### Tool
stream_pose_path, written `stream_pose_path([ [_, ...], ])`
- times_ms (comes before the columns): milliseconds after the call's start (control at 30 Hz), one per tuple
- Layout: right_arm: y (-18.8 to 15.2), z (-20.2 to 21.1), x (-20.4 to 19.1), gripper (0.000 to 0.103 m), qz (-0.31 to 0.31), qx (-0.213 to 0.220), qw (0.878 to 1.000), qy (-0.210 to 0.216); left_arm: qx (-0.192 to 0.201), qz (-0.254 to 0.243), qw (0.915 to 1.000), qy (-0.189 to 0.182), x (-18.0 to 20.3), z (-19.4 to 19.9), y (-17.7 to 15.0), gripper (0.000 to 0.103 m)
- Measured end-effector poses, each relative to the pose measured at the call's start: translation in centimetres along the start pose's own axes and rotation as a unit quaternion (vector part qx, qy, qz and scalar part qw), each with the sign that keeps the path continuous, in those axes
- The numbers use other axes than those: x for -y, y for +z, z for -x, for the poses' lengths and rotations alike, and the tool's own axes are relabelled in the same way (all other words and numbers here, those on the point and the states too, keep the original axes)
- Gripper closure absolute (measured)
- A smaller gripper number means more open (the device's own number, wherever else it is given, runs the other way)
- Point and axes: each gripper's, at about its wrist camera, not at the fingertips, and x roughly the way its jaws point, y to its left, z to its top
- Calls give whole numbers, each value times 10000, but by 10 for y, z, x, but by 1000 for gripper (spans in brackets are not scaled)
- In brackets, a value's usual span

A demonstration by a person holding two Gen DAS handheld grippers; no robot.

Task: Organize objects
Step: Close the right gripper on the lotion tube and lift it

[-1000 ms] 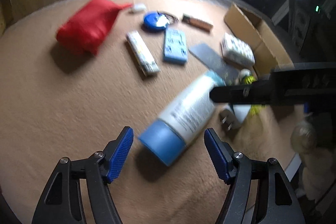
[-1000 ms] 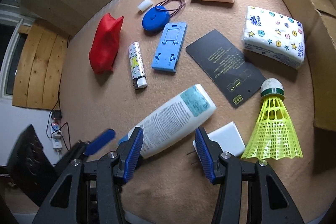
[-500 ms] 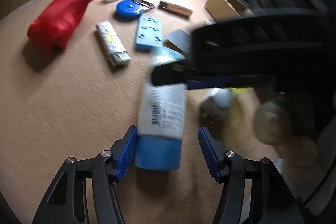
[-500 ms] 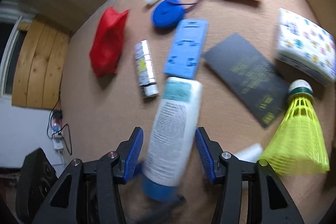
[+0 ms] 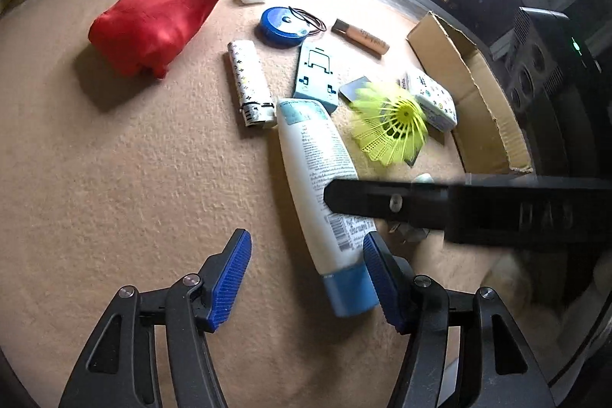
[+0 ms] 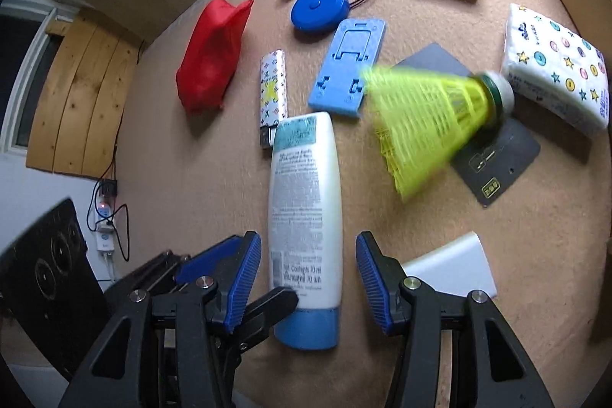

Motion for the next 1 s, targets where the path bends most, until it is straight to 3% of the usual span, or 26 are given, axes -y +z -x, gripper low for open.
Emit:
stream_pose_path([
  [167,-1,-4,-5,54,131,5,9999,-66,-112,29,9999,47,4,-13,4,28],
  [333,-2,-11,-10,55,238,-59,9997,-67,-90,58,9999,76,4,-20,6,27],
  [467,-3,-12,-13,57,295,-65,9995,-17,-55,151,9999,43,2,-20,9,28],
  [633,-6,-14,-20,67,408,-108,9991,27,-76,218,9997,-97,3,-20,5,46],
  [1000,-12,-13,-21,71,514,-108,9986,-19,-61,341,9994,-27,10,-17,-3,48],
])
